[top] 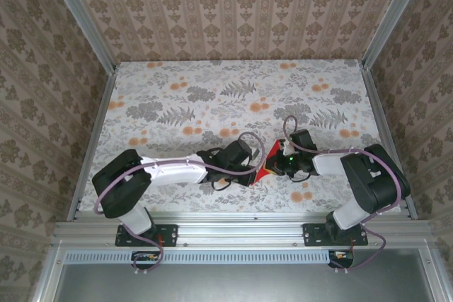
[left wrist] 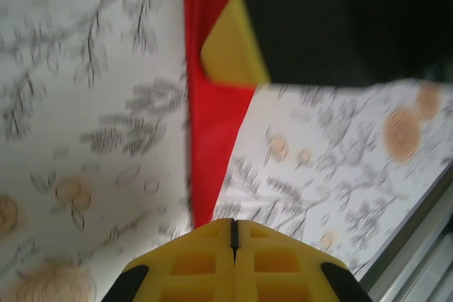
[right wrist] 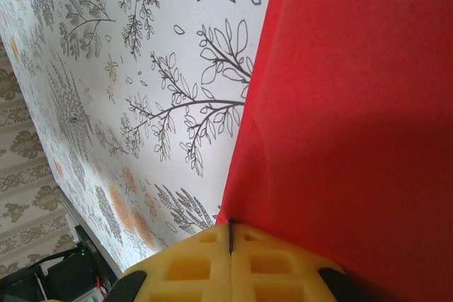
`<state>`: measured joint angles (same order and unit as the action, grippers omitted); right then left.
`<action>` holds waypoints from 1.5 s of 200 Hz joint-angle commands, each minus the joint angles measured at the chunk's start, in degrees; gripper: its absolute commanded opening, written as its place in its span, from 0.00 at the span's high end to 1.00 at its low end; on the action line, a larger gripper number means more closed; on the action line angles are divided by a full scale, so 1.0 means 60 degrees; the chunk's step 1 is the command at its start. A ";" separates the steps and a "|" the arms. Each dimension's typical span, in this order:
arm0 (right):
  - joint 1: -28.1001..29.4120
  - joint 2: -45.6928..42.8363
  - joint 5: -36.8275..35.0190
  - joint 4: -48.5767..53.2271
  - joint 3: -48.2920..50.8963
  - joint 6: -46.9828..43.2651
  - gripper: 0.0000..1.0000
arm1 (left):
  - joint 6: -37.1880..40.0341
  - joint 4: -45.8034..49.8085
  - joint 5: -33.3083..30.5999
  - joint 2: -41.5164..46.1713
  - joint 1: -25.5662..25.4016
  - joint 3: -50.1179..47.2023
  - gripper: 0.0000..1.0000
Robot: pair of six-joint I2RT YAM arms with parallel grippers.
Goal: Fold a paper plane with a square sheet of paper (pick it up from the middle)
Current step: Fold the wing for the fifth time at the center of the table.
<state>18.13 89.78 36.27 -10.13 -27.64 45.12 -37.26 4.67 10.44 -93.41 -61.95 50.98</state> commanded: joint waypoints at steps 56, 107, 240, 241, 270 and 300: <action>-0.0070 0.0154 -0.0715 0.0744 0.0410 0.0175 1.00 | -0.0101 -0.2059 0.1108 -0.1849 0.0412 0.0664 1.00; -0.0077 -0.0060 -0.0703 0.0886 0.0359 0.0220 1.00 | -0.0277 -0.2208 0.1133 -0.2185 0.0474 -0.0122 1.00; -0.1476 -0.0466 -0.1656 0.1686 -0.0040 -0.0345 0.95 | 0.0393 0.0243 -0.0042 -0.2612 0.0239 -0.0596 1.00; -0.1487 -0.0471 -0.1661 0.1687 -0.0046 -0.0344 0.95 | 0.0393 0.0246 -0.0041 -0.2611 0.0243 -0.0599 1.00; -0.1984 -0.0395 -0.1480 0.1660 -0.0139 -0.0416 0.95 | 0.0409 0.0300 -0.0017 -0.2639 0.0241 -0.0581 1.00; -0.2361 -0.0607 -0.1312 0.1952 -0.0255 -0.0632 0.95 | 0.0463 0.0334 0.0009 -0.2777 0.0229 -0.0430 1.00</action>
<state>6.83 87.05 34.96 -2.79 -28.32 43.29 -36.23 -9.19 13.72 -105.69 -60.40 51.29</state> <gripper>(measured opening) 0.067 0.048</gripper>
